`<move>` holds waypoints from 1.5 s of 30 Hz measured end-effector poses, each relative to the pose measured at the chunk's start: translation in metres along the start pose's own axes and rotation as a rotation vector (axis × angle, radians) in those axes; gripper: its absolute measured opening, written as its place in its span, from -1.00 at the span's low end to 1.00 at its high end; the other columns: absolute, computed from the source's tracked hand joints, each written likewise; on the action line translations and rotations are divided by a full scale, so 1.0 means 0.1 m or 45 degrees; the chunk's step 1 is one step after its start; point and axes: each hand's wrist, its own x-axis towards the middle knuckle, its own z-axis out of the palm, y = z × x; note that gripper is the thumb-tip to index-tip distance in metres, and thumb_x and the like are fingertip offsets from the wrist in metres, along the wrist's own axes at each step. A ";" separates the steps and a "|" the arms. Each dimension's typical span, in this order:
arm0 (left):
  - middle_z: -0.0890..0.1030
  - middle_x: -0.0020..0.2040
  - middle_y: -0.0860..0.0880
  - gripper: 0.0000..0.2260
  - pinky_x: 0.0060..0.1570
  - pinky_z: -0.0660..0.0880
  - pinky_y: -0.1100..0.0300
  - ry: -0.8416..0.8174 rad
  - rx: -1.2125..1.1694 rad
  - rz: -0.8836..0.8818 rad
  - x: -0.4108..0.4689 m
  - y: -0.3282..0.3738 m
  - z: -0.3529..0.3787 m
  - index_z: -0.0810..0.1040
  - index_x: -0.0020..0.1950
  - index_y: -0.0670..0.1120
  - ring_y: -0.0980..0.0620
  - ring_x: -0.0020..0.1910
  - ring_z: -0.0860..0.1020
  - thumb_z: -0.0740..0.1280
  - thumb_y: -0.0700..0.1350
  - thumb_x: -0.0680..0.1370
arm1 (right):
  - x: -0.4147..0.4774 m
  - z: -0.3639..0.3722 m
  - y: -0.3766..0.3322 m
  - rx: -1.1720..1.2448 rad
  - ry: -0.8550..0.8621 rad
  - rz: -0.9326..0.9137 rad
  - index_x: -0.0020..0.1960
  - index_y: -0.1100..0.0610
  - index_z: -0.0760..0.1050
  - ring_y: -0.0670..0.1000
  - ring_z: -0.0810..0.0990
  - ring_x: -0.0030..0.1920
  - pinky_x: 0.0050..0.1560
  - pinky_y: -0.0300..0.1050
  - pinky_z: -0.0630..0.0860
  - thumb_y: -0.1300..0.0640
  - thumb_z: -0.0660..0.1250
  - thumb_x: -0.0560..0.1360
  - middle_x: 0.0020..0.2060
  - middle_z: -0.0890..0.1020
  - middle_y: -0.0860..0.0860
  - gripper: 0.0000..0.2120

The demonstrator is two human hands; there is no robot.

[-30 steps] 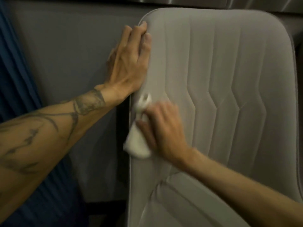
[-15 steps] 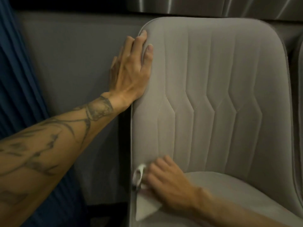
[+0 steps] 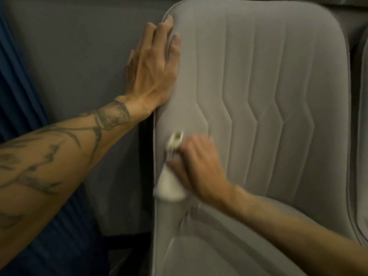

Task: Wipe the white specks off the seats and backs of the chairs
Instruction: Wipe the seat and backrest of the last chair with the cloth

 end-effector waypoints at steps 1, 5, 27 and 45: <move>0.47 0.41 -0.12 -0.51 0.27 0.44 -0.06 0.003 -0.004 0.003 0.00 0.00 0.00 0.37 0.57 -0.02 -0.14 0.34 0.49 0.00 0.15 0.72 | -0.23 -0.02 -0.07 -0.010 -0.115 -0.111 -0.01 0.18 0.55 0.11 0.45 -0.17 -0.13 0.04 0.36 -0.01 0.22 0.65 -0.13 0.54 0.11 -0.73; 0.46 0.43 -0.12 -0.50 0.29 0.43 -0.09 -0.004 0.015 -0.009 0.01 0.00 -0.01 0.37 0.57 -0.01 -0.15 0.37 0.46 -0.01 0.16 0.72 | -0.01 -0.16 0.23 -0.256 -0.080 -0.244 -0.05 0.21 0.60 0.16 0.50 -0.21 -0.15 0.03 0.38 0.04 0.23 0.64 -0.17 0.57 0.16 -0.72; 0.43 0.42 -0.14 -0.49 0.28 0.38 -0.19 -0.019 0.056 -0.040 0.00 0.05 0.00 0.31 0.60 0.02 -0.22 0.33 0.45 -0.04 0.19 0.71 | -0.02 -0.59 1.20 -0.685 0.161 0.376 -0.04 0.14 0.44 0.15 0.41 -0.13 -0.09 0.07 0.30 -0.03 0.18 0.67 -0.15 0.48 0.13 -0.75; 0.13 0.59 -0.17 -0.45 0.47 0.15 0.33 -0.248 -0.369 -0.214 -1.74 0.19 -0.19 0.11 0.69 0.03 -0.10 0.52 0.26 0.13 0.07 0.71 | -1.55 -1.11 0.69 -0.915 -0.991 1.065 0.21 0.09 0.43 0.13 0.52 0.14 0.13 0.00 0.37 0.11 0.11 0.65 0.14 0.54 0.06 -0.80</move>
